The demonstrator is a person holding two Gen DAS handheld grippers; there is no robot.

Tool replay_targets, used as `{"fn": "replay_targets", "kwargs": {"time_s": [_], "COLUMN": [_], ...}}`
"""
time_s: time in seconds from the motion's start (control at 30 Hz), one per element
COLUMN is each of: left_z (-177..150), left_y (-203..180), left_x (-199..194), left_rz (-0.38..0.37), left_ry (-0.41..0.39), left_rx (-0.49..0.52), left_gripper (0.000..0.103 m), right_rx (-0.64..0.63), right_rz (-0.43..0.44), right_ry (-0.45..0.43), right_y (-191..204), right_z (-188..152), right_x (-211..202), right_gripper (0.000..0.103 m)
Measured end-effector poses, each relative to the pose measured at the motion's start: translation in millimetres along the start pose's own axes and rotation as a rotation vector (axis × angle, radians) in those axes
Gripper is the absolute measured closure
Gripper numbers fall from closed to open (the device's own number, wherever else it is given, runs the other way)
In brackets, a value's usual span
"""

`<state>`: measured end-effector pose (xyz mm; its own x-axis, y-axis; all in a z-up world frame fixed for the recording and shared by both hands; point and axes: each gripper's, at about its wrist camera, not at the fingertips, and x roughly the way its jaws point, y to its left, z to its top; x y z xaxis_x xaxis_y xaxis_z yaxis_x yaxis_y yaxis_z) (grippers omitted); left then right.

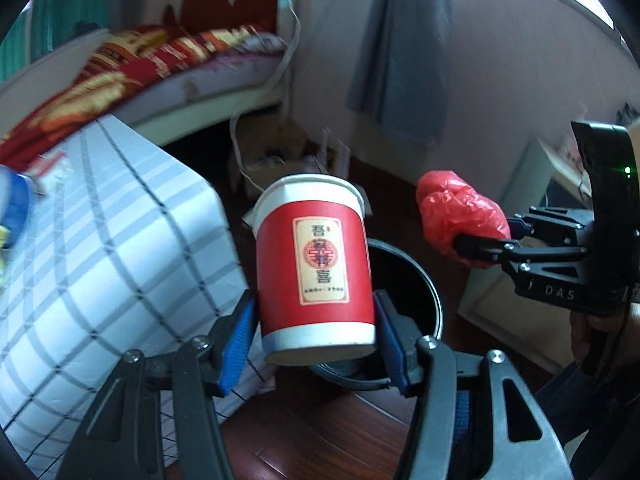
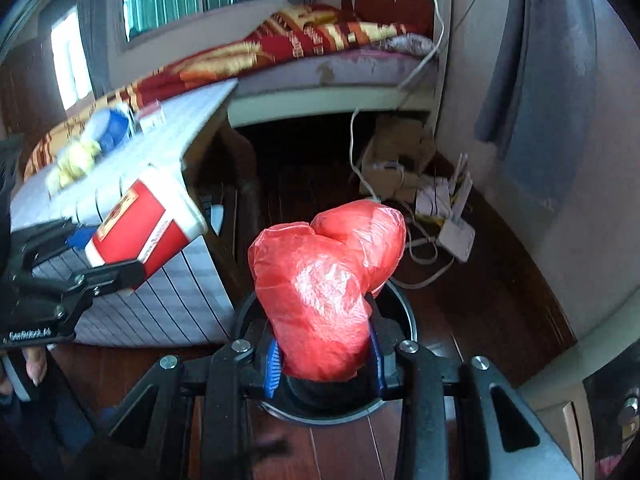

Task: Collect trash
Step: 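Carry the cup and bag in both tools over the black trash bin, then open both tools to drop the cup and bag into the bin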

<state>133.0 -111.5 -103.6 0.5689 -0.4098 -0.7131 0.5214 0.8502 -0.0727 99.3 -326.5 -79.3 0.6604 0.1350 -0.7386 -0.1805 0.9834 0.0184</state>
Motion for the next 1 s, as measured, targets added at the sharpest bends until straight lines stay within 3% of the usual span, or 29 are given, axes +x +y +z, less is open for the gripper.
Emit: {"fn": "replay_targets", "kwargs": {"time_s": [0.3,0.33,0.37,0.4,0.43,0.53,0.7,1.0], "left_z": [-6,-7,-8,-9,-12,-19,-29,-33], "left_y": [-18,-19,-20,-20,-18,-11,3,21], "left_x": [66,74,82,88,88,81,62,25], "left_rz": [-0.103,-0.106,-0.087,-0.055,-0.028,0.034,0.132,0.184], "left_ry": [0.161,0.184,0.204,0.220,0.217,0.202,0.156,0.120], "left_rx": [0.010,0.008,0.004,-0.002,-0.011,-0.044,-0.088,-0.136], "left_gripper": [0.040,0.028,0.011,0.006,0.003,0.000,0.000,0.000], "right_rx": [-0.084,-0.104,-0.136,-0.148,-0.144,-0.085,-0.021,-0.045], "right_rz": [0.025,0.020,-0.008,-0.040,-0.065,-0.071,-0.095,-0.110], "right_ry": [0.136,0.151,0.174,0.185,0.191,0.233,0.201,0.142], "right_y": [-13,-12,-12,-14,-19,-36,-46,-20], "right_z": [-28,-30,-33,-36,-40,-50,-50,-36], "right_x": [57,64,74,81,87,94,91,74], "right_gripper": [0.064,0.050,0.020,0.008,0.003,0.000,0.000,0.000]}}
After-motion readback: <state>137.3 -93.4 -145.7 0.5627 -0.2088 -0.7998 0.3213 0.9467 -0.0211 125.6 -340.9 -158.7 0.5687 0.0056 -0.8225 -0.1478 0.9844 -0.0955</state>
